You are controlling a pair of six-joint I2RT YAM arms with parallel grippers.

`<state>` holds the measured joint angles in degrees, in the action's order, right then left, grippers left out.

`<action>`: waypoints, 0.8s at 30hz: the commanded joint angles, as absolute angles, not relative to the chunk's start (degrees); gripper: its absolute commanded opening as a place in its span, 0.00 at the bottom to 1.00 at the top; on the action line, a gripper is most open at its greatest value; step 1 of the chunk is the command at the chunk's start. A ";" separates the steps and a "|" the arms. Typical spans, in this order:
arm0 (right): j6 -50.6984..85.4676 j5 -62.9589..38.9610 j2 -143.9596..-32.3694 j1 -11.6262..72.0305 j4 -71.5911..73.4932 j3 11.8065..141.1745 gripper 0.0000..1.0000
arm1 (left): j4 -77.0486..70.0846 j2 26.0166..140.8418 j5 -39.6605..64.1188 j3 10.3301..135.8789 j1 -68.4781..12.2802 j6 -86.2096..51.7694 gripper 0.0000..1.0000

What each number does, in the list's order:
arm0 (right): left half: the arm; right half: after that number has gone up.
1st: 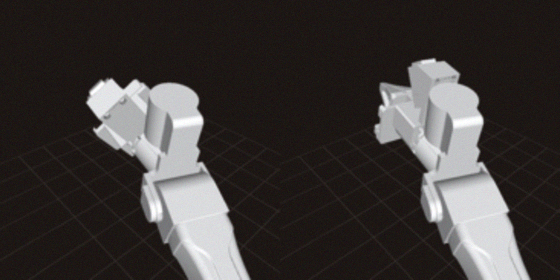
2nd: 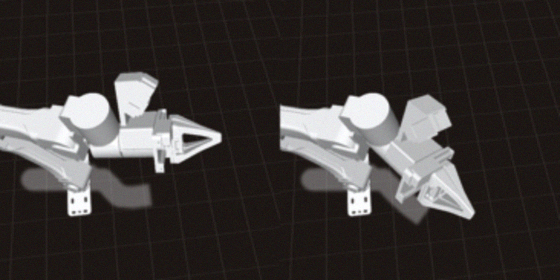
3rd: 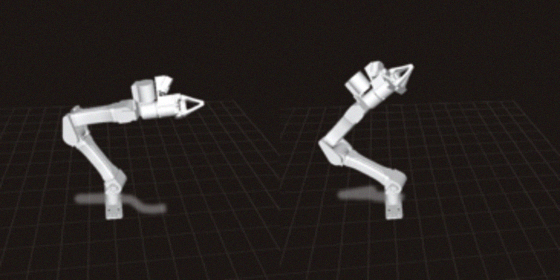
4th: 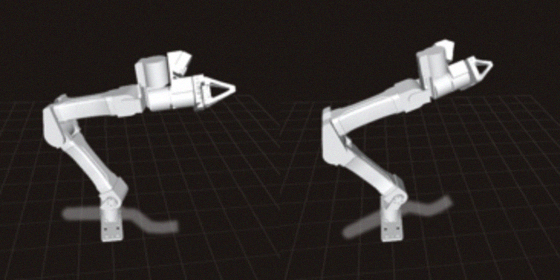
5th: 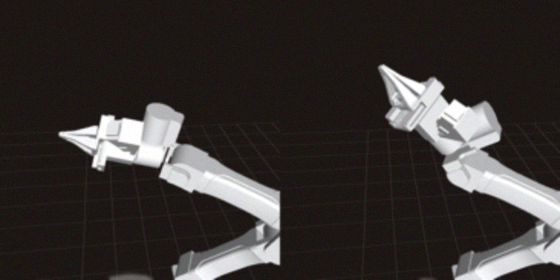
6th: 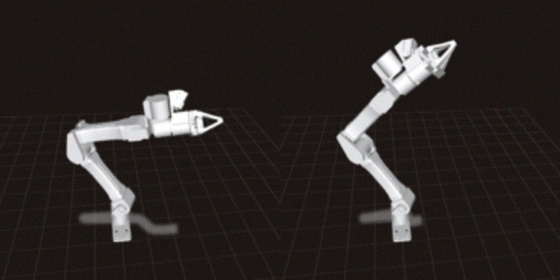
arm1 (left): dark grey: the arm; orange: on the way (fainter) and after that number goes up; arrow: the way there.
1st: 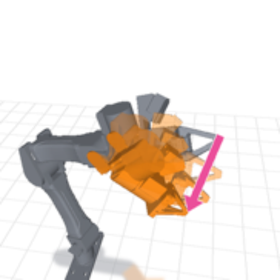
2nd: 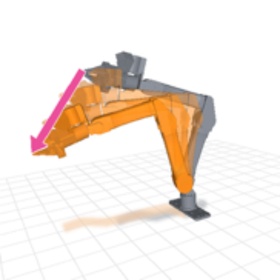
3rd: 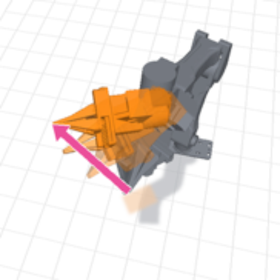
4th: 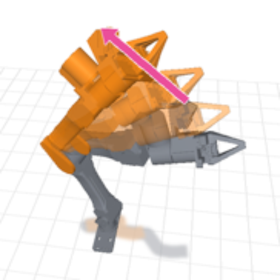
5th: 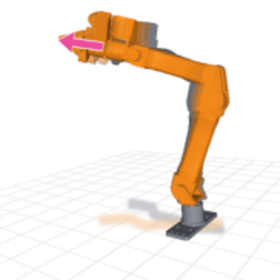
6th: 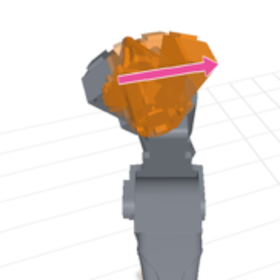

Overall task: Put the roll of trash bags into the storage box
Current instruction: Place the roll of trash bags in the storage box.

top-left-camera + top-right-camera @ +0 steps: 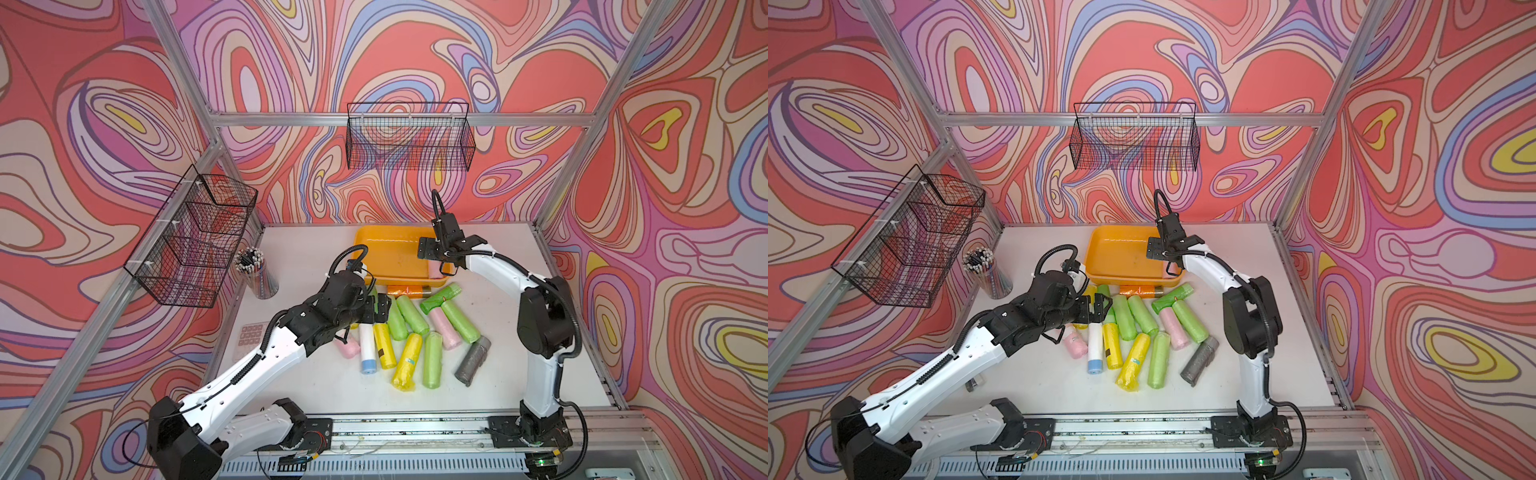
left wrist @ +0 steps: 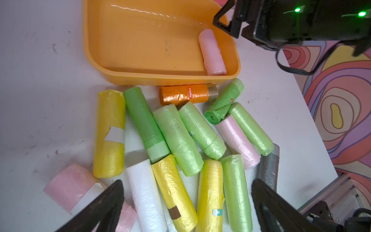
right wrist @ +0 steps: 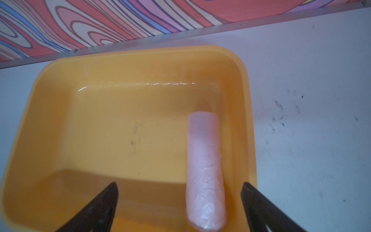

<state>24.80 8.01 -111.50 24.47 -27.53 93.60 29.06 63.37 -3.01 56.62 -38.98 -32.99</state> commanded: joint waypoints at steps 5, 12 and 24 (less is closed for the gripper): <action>29.00 2.42 -99.09 24.81 -20.62 80.40 0.98 | 36.77 58.93 -11.36 57.93 -39.07 -39.46 1.00; 31.17 -2.31 -88.58 24.84 -20.87 72.57 0.98 | 43.84 59.33 -19.05 60.73 -39.08 -43.77 1.00; 35.52 -14.15 -73.87 24.87 -17.77 52.79 0.98 | 53.45 62.39 -25.55 56.85 -39.05 -57.83 1.00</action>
<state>34.11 -10.00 -75.42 24.47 -18.02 55.96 47.53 61.58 -22.06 59.27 -38.96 -51.03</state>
